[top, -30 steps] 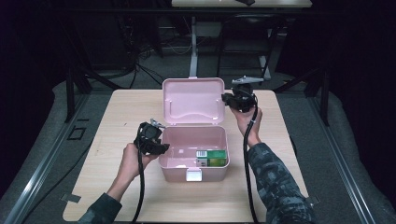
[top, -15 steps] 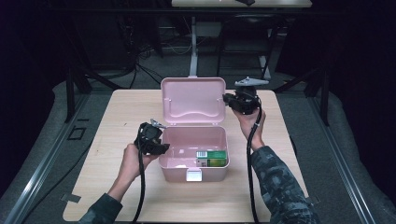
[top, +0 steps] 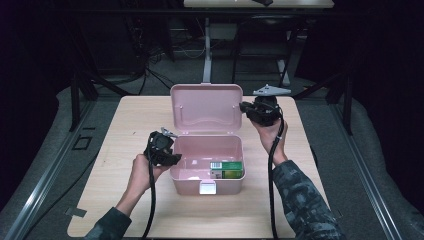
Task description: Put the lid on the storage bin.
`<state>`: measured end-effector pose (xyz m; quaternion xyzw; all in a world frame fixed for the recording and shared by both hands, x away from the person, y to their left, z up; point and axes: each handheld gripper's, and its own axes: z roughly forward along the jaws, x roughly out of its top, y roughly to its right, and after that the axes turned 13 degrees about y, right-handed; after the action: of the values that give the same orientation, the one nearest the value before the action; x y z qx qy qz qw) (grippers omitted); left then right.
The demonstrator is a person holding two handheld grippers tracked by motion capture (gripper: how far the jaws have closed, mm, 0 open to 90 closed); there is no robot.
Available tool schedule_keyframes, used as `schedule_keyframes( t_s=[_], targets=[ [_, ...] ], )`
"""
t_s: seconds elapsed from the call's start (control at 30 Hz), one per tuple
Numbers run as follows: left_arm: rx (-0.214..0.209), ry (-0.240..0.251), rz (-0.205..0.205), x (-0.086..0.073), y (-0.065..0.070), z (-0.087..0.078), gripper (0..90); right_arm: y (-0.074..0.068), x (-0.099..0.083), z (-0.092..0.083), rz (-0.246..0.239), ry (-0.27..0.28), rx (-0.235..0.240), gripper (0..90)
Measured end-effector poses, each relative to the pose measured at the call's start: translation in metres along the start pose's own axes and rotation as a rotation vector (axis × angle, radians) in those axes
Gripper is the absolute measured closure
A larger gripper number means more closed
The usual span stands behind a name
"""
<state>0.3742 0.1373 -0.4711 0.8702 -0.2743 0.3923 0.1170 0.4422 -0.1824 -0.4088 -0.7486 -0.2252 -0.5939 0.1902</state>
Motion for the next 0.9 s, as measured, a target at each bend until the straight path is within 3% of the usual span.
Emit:
schedule_keyframes(
  t_s=[0.37,0.9],
  targets=[
    [0.003,-0.001,0.001,0.0,0.0,0.0,63.7,-0.006,0.004,-0.011,-0.028,-0.01,0.016,83.7],
    [0.004,0.015,0.002,-0.002,0.0,0.0,62.9,-0.016,0.004,-0.031,-0.034,-0.009,0.029,84.7]
  ],
)
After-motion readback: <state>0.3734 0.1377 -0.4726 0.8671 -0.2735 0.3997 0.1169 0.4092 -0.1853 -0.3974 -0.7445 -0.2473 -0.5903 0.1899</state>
